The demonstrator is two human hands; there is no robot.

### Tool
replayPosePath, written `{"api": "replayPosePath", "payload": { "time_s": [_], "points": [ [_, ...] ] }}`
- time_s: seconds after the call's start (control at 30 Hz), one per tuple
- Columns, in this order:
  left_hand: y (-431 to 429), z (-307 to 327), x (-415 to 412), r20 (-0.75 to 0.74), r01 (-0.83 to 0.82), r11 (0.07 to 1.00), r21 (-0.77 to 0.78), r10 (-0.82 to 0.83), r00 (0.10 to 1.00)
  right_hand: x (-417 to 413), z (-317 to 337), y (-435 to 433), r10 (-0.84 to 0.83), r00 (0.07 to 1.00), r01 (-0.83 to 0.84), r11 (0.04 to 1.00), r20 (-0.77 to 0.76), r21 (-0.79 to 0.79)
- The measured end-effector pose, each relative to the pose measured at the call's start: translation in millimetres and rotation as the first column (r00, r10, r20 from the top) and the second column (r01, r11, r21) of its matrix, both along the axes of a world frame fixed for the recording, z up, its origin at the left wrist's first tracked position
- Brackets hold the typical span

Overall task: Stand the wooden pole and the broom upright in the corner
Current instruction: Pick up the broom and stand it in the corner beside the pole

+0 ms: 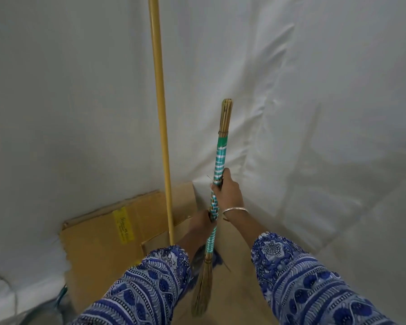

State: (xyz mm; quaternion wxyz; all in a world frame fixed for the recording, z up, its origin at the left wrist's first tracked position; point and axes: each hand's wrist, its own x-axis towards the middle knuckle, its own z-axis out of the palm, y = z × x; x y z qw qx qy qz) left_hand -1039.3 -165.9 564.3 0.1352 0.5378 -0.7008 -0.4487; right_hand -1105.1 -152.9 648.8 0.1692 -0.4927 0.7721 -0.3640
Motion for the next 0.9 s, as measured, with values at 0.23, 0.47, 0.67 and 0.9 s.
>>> {"api": "replayPosePath", "payload": {
  "time_s": [0.23,0.47,0.67,0.9],
  "points": [
    [-62.8,-41.1,-87.5,0.03,-0.228,0.965,0.133,0.226,0.974,-89.6,-69.5,-72.9,0.069,0.996,-0.074,0.993,0.054,0.091],
    [-118.9,-119.4,-139.0,0.057,-0.157,0.946,0.283,0.147,0.988,-149.6,-154.1,-131.1,0.061,0.993,-0.078,0.98,0.099,0.181],
    [-154.6,-181.7,-157.9,0.082,-0.256,0.93,0.265,0.243,0.967,-164.6,-224.6,-179.9,0.16,0.984,-0.174,0.956,0.075,0.238],
    [-177.3,-254.4,-171.2,0.04,-0.387,0.868,0.311,0.394,0.918,-168.0,-295.7,-211.6,0.212,0.976,-0.219,0.948,0.054,0.23]
  ]
}}
